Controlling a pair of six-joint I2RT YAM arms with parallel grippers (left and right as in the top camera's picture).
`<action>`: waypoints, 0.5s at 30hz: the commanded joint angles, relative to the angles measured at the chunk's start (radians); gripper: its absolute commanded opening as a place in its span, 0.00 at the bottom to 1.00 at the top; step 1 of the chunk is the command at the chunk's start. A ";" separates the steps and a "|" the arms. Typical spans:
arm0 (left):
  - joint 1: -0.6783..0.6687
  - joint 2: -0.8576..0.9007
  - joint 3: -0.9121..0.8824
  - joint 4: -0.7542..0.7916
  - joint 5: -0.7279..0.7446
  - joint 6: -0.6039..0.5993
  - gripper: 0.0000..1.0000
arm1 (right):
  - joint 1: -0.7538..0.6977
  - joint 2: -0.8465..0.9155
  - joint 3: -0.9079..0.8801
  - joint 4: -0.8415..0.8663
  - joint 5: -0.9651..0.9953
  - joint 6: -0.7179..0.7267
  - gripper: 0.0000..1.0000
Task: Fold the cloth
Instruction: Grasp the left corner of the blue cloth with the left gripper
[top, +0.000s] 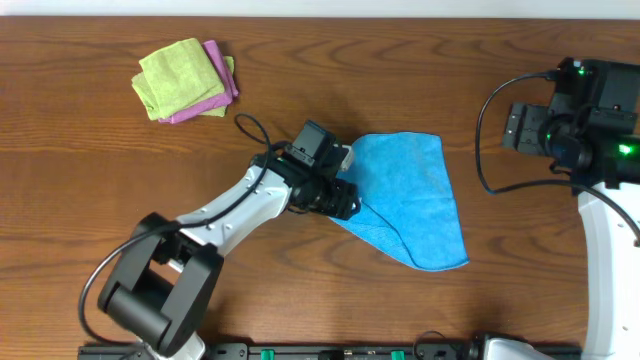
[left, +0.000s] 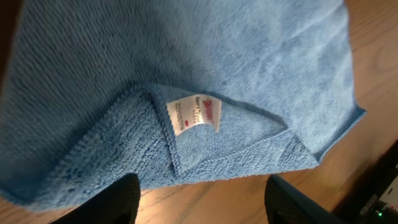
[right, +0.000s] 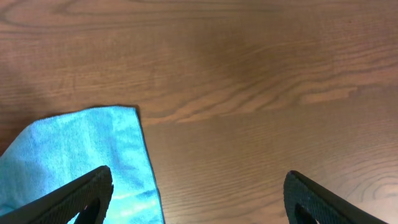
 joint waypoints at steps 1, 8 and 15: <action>-0.002 0.034 0.017 -0.006 0.040 -0.007 0.63 | -0.006 0.003 -0.005 0.005 0.000 -0.008 0.88; -0.003 0.037 0.017 0.000 0.035 -0.010 0.63 | -0.006 0.004 -0.006 0.010 0.000 -0.008 0.88; -0.012 0.055 0.017 0.028 0.036 -0.023 0.61 | -0.006 0.004 -0.006 0.009 0.000 -0.008 0.88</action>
